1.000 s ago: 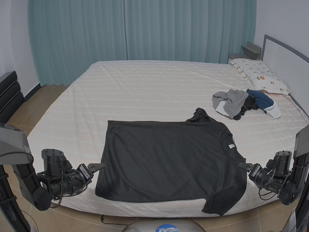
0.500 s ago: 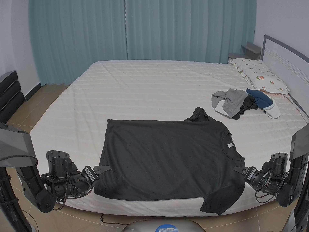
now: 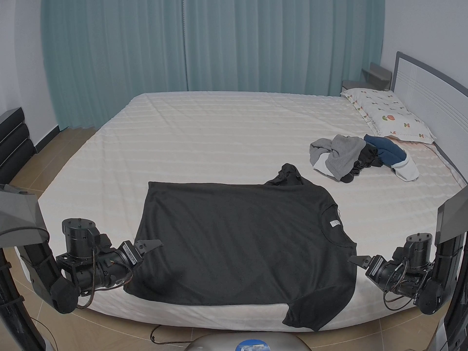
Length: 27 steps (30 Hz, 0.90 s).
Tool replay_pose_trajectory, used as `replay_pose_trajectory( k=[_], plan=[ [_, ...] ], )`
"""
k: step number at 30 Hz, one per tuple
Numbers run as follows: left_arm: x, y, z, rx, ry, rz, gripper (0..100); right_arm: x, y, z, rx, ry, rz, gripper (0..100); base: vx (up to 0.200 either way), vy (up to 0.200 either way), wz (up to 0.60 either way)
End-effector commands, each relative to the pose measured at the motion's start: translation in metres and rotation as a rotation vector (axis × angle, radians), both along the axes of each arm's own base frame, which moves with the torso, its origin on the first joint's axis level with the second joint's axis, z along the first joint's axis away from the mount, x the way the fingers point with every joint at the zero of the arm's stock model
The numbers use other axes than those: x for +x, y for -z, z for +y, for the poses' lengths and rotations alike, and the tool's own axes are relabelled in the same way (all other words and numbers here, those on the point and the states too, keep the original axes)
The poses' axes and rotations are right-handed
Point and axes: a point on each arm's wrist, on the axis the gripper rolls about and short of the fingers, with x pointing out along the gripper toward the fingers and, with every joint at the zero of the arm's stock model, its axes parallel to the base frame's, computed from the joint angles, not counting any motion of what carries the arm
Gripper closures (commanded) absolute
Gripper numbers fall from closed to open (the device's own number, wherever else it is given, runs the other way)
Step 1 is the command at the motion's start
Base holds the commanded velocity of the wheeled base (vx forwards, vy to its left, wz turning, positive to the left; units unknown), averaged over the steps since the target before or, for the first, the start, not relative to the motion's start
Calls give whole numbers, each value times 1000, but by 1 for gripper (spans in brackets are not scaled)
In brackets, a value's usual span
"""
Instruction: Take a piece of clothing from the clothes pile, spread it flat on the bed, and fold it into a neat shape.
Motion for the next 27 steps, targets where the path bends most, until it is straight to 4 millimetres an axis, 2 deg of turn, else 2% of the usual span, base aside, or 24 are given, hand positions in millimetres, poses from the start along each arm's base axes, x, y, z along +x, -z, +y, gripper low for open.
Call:
replay_pose_trajectory(
  k=[1,3,5,9,14,27],
  plan=[
    [6,-2,25,52,-7,-43,0,-6,3,11,-1,-48,19,0,0,0,0],
    [2,2,34,60,-6,-26,0,-6,3,13,-6,-50,21,0,0,0,0],
    [-9,16,40,47,2,56,0,-6,3,14,-10,-46,21,0,0,0,0],
    [-24,41,42,86,44,162,0,-6,4,14,2,-34,27,0,0,0,0],
    [-33,62,42,167,106,185,0,-6,5,14,19,-19,39,0,0,0,0],
    [-36,68,43,230,54,180,0,-6,5,12,21,-11,39,0,0,0,0]
  ],
)
